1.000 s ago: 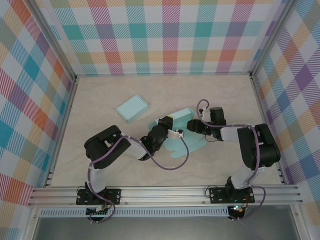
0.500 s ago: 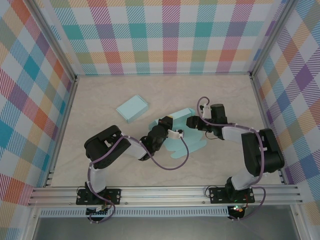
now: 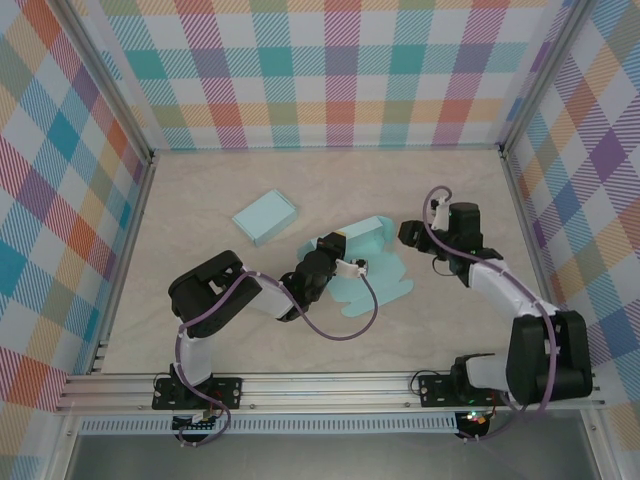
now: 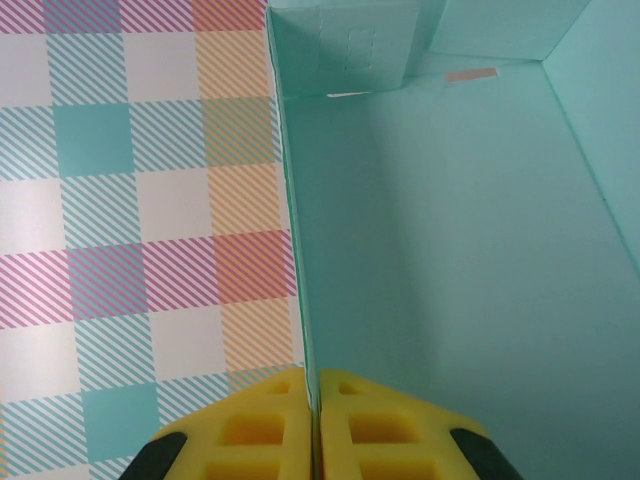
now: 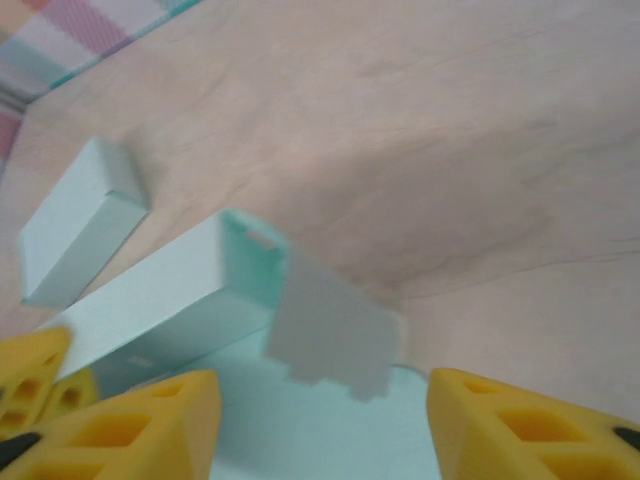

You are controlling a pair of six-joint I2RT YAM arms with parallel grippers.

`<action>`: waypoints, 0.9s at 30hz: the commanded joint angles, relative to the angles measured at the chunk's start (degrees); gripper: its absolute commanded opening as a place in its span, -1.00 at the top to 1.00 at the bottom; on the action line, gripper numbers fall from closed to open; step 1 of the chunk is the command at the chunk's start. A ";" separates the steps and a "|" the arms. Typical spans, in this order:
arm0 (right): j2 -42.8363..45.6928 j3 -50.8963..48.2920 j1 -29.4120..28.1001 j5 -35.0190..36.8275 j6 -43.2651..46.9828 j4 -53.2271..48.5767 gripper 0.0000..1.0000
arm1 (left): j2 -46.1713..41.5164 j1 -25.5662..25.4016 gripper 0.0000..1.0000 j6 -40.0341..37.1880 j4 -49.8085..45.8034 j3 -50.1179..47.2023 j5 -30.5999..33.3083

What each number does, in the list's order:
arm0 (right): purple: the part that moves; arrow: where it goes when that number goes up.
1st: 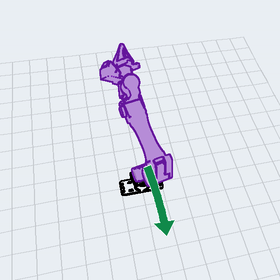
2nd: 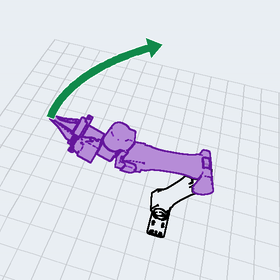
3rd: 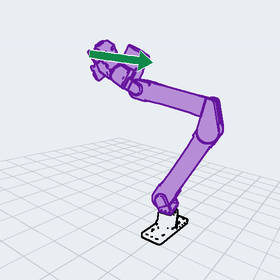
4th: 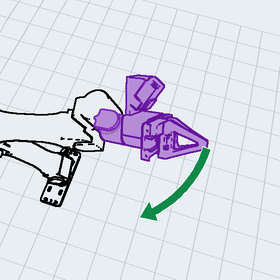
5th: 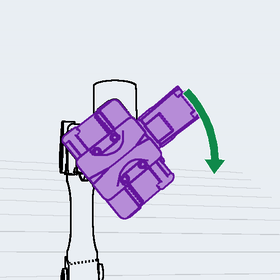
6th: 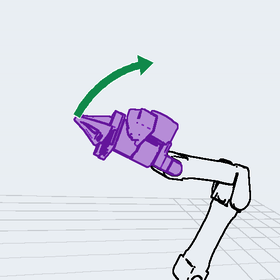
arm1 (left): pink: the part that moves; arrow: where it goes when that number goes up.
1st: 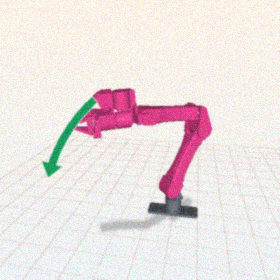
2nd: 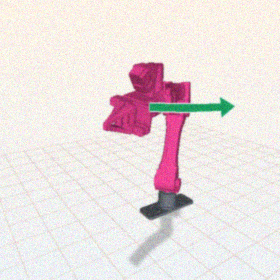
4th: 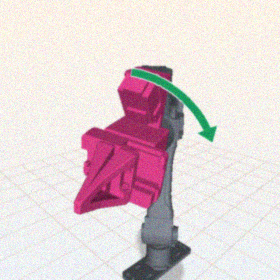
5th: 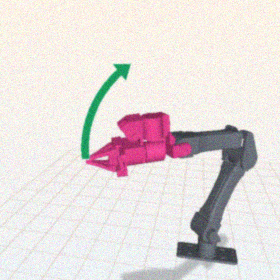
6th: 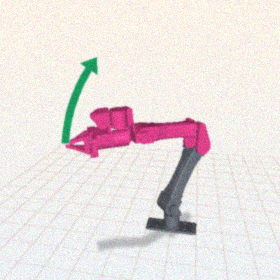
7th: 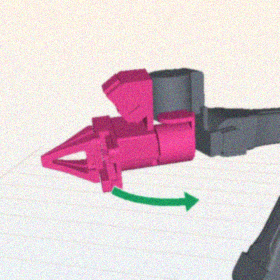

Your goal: Fold the paper box

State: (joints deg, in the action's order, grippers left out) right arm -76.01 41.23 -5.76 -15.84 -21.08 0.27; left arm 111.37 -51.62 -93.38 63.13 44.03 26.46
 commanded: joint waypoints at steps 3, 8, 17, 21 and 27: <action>-10.58 6.57 1.81 -1.74 2.96 -2.34 -0.05 | 0.21 -0.07 0.82 -1.98 -3.19 -1.04 -0.81; -17.41 9.13 1.80 -7.83 4.14 1.38 -0.06 | 0.30 -0.07 0.82 -2.11 -3.15 -0.80 -0.58; -16.29 5.57 -2.23 -10.36 5.10 4.30 -0.08 | 1.03 -0.06 0.81 -2.34 -3.37 -0.16 -0.40; -15.48 3.17 -3.16 -10.54 4.67 6.85 -0.09 | 1.30 -0.07 0.82 -2.50 -3.46 0.15 -0.36; -17.20 3.51 -4.30 -11.54 5.06 8.92 -0.11 | 1.04 -0.07 0.82 -2.50 -3.63 0.10 -0.63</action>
State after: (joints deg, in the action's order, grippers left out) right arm -93.08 44.73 -9.10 -24.82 -17.23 5.72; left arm 111.37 -51.62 -94.37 63.18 44.07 26.65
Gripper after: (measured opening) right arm 0.555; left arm 0.093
